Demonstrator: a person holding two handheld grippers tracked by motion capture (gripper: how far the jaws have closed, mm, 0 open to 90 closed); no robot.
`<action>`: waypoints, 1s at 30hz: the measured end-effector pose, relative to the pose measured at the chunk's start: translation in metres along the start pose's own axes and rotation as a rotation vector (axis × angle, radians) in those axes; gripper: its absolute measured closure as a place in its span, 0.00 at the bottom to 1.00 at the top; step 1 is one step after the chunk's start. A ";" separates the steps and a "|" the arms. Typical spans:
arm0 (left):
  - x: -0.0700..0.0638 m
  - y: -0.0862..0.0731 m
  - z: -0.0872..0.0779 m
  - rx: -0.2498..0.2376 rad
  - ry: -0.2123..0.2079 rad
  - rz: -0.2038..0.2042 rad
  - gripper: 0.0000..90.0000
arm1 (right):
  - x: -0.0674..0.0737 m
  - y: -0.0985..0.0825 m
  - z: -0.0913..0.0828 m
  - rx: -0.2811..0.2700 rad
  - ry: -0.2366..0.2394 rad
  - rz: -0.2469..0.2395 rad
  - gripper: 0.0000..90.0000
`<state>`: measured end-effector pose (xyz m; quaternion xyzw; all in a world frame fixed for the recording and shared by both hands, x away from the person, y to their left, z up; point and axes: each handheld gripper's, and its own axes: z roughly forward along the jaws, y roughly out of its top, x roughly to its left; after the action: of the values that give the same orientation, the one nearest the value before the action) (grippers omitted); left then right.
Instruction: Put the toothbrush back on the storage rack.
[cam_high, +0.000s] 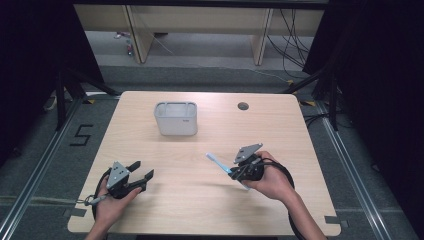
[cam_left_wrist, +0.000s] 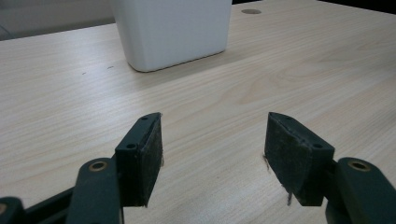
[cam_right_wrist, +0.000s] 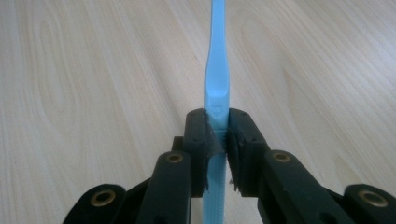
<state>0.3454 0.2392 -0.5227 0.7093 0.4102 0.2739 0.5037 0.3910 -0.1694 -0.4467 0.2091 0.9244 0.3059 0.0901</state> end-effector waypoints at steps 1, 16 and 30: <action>0.000 0.000 0.000 0.001 -0.001 0.000 0.41 | 0.000 0.000 -0.001 -0.002 -0.011 0.005 0.87; 0.000 0.000 0.000 0.001 0.000 0.000 0.41 | 0.000 -0.004 -0.004 -0.063 -0.031 0.056 0.87; 0.000 0.000 0.000 0.002 0.001 0.000 0.41 | -0.002 -0.006 -0.002 -0.135 -0.048 0.051 0.87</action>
<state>0.3456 0.2391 -0.5226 0.7096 0.4107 0.2736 0.5028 0.3898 -0.1760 -0.4484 0.2332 0.8938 0.3645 0.1183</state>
